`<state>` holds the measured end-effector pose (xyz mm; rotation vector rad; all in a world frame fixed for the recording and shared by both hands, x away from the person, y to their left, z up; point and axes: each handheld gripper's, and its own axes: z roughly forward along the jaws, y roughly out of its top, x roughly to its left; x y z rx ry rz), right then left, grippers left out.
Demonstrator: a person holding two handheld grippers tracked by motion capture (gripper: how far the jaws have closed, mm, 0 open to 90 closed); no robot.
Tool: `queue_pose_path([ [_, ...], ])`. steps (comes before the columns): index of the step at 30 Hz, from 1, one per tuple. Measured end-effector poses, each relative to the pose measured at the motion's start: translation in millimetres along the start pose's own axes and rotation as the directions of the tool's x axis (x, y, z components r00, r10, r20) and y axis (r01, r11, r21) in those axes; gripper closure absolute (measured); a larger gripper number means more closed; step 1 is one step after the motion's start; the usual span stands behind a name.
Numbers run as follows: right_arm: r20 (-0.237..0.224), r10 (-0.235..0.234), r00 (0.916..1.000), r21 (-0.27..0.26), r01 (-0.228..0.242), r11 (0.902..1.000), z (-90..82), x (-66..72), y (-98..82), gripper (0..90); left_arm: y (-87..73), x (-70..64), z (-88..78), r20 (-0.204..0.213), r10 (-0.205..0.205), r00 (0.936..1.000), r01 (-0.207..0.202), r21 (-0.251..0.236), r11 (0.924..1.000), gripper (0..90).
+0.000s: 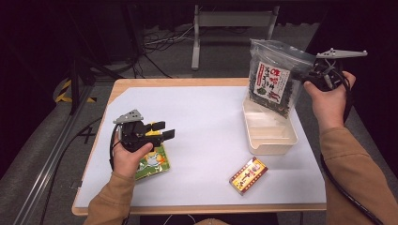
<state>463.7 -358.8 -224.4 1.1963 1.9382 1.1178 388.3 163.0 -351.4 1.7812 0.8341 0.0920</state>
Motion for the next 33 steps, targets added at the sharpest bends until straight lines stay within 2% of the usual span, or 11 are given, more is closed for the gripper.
queue_pose_path([
  [12,0.009,0.002,1.0,0.026,-0.002,0.9997,5.6,-3.2,-11.2,82.0,0.0,0.5,0.2,0.001,0.001,1.0,-0.001,0.004,1.0,39.1],
  [23,-0.023,0.028,0.9993,0.063,-0.027,0.9976,13.4,-5.4,-24.1,81.0,-0.3,0.7,1.3,0.005,-0.001,1.0,0.001,0.011,0.9999,38.6],
  [27,-0.026,0.035,0.999,0.059,-0.034,0.9977,14.1,-5.5,-25.7,80.6,-0.3,0.6,1.2,0.004,0.001,1.0,-0.001,0.01,0.9999,38.5],
  [33,-0.031,0.025,0.9992,0.067,-0.023,0.9975,14.5,-3.8,-26.6,80.0,-0.5,0.8,0.9,0.005,-0.004,1.0,0.004,0.01,0.9999,38.1],
])
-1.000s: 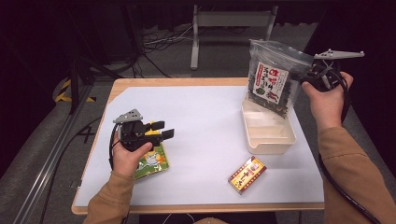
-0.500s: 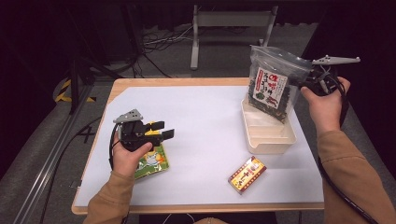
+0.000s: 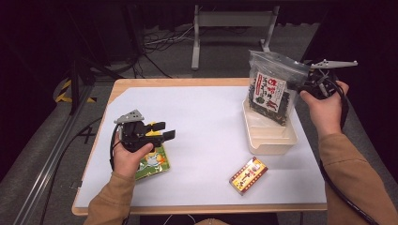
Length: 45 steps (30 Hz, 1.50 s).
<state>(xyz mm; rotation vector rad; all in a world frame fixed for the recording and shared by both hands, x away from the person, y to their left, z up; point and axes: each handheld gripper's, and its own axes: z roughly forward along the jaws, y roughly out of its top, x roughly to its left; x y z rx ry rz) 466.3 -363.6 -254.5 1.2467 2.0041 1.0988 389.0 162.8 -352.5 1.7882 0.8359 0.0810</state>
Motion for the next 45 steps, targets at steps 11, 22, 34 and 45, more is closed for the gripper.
queue_pose_path([
  [11,-0.008,0.026,0.9996,0.006,-0.026,0.9997,0.4,-4.2,-6.4,76.0,-0.2,0.3,0.8,0.001,-0.007,1.0,0.007,0.005,1.0,37.1],
  [22,0.001,0.032,0.9995,-0.049,-0.031,0.9983,-10.2,-5.3,-8.6,54.1,-0.1,0.3,0.8,0.0,-0.007,1.0,0.007,0.006,1.0,35.6],
  [34,-0.004,0.001,1.0,-0.065,-0.002,0.9979,-28.8,1.7,-12.5,47.3,-1.0,-2.2,0.4,-0.008,0.008,0.9999,-0.008,0.026,0.9996,34.3],
  [45,-0.018,-0.018,0.9997,-0.092,0.017,0.9956,-56.4,14.6,-13.7,45.4,4.0,-6.7,-5.2,-0.058,0.052,0.997,-0.049,0.054,0.9973,33.0],
])
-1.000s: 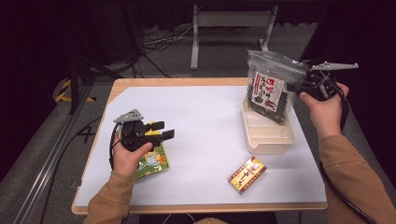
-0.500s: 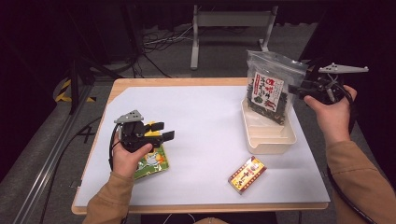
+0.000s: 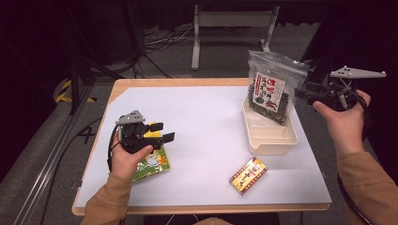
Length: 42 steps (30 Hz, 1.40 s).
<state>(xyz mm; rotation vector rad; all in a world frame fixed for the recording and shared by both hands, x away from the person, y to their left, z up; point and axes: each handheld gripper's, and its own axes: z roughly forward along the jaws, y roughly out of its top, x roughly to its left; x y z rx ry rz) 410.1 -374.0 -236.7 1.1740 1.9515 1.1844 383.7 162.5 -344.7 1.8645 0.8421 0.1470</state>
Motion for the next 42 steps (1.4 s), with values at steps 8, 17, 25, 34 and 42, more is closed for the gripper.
queue_pose_path([
  [8,-0.034,-0.018,0.9993,-0.02,0.017,0.9996,-15.7,14.5,-6.9,45.2,1.2,0.5,-9.8,-0.053,0.023,0.9983,-0.021,0.03,0.9993,31.1],
  [17,-0.092,-0.058,0.994,-0.033,0.055,0.9979,-16.8,32.8,-16.1,44.9,0.5,7.1,-27.8,-0.103,0.01,0.9947,-0.008,0.026,0.9996,29.1],
  [25,-0.139,-0.107,0.9846,-0.015,0.106,0.9943,-9.7,43.7,-24.4,45.4,-1.0,12.8,-40.6,-0.22,0.035,0.975,-0.022,0.06,0.9979,29.3],
  [34,-0.199,-0.142,0.9697,-0.004,0.144,0.9896,1.2,59.3,-32.5,45.4,-9.1,30.6,-52.5,-0.33,0.013,0.9439,0.022,0.1,0.9947,29.0],
  [42,-0.279,-0.176,0.9439,-0.024,0.177,0.984,15.3,75.9,-48.0,43.5,-22.7,54.5,-58.0,-0.402,-0.072,0.913,0.122,0.099,0.9877,24.6],
])
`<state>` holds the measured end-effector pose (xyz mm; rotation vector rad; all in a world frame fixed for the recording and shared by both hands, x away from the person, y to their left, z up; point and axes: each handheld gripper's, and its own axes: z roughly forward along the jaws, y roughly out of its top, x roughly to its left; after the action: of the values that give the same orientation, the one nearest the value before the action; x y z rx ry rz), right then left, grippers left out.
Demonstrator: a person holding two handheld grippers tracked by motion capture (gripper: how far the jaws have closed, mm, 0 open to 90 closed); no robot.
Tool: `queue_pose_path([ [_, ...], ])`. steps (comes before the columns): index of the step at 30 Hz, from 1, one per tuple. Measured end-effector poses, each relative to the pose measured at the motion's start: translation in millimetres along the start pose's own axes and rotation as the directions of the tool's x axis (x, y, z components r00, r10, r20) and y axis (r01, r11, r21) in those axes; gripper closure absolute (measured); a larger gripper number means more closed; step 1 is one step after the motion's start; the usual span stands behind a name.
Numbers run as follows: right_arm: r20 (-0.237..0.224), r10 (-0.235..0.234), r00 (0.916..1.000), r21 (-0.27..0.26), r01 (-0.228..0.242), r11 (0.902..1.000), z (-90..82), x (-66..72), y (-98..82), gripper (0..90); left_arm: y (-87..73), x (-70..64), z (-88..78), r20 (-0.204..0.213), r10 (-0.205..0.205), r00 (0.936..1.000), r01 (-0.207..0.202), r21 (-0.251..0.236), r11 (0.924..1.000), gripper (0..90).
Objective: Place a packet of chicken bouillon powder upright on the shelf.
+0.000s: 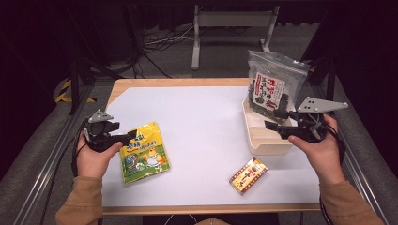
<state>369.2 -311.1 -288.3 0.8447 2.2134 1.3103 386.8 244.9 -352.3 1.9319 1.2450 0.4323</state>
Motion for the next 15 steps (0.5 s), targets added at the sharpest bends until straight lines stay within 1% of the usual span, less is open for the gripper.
queue_pose_path([
  [1,-0.006,0.0,1.0,-0.005,0.0,1.0,0.5,1.5,-1.1,43.3,-2.1,5.3,1.4,-0.005,-0.023,0.9997,0.023,0.011,0.9997,24.2],
  [3,-0.029,0.006,0.9996,-0.022,-0.007,0.9997,2.1,4.6,-4.3,42.8,-4.6,10.4,2.0,-0.009,-0.047,0.9989,0.047,0.014,0.9988,24.2],
  [4,-0.029,0.006,0.9996,-0.022,-0.007,0.9997,2.1,4.6,-4.3,42.8,-4.6,10.4,2.0,-0.009,-0.047,0.9989,0.047,0.014,0.9988,24.3],
  [5,-0.035,0.006,0.9994,-0.032,-0.007,0.9994,3.3,5.8,-6.2,42.6,-6.0,13.4,2.4,-0.013,-0.055,0.9984,0.055,0.015,0.9984,24.3],
  [8,-0.056,0.012,0.9984,-0.033,-0.014,0.9994,8.5,9.8,-14.5,41.7,-9.4,19.7,3.7,-0.012,-0.068,0.9976,0.068,0.032,0.9972,24.6],
  [9,-0.057,0.015,0.9983,-0.031,-0.017,0.9994,9.2,10.2,-15.8,41.3,-11.6,22.8,5.4,-0.01,-0.079,0.9968,0.08,0.044,0.9958,24.6],
  [10,-0.058,0.016,0.9982,-0.03,-0.018,0.9994,10.0,10.9,-17.4,40.8,-12.7,24.7,6.6,-0.009,-0.084,0.9965,0.084,0.054,0.995,24.6],
  [11,-0.058,0.016,0.9982,-0.03,-0.018,0.9994,10.0,10.9,-17.4,40.8,-12.7,24.7,6.6,-0.009,-0.084,0.9965,0.084,0.054,0.995,24.8],
  [12,-0.054,0.012,0.9985,-0.027,-0.013,0.9995,10.6,11.4,-18.9,40.3,-14.0,26.1,7.9,-0.008,-0.097,0.9952,0.098,0.074,0.9925,24.8],
  [13,-0.049,0.008,0.9988,-0.025,-0.01,0.9996,11.0,12.0,-20.6,39.8,-14.7,27.3,9.1,-0.009,-0.102,0.9947,0.103,0.087,0.9909,24.9],
  [15,-0.05,0.01,0.9987,-0.015,-0.011,0.9998,12.3,12.5,-23.3,38.9,-16.2,30.0,11.4,-0.015,-0.118,0.9928,0.119,0.102,0.9876,24.5],
])
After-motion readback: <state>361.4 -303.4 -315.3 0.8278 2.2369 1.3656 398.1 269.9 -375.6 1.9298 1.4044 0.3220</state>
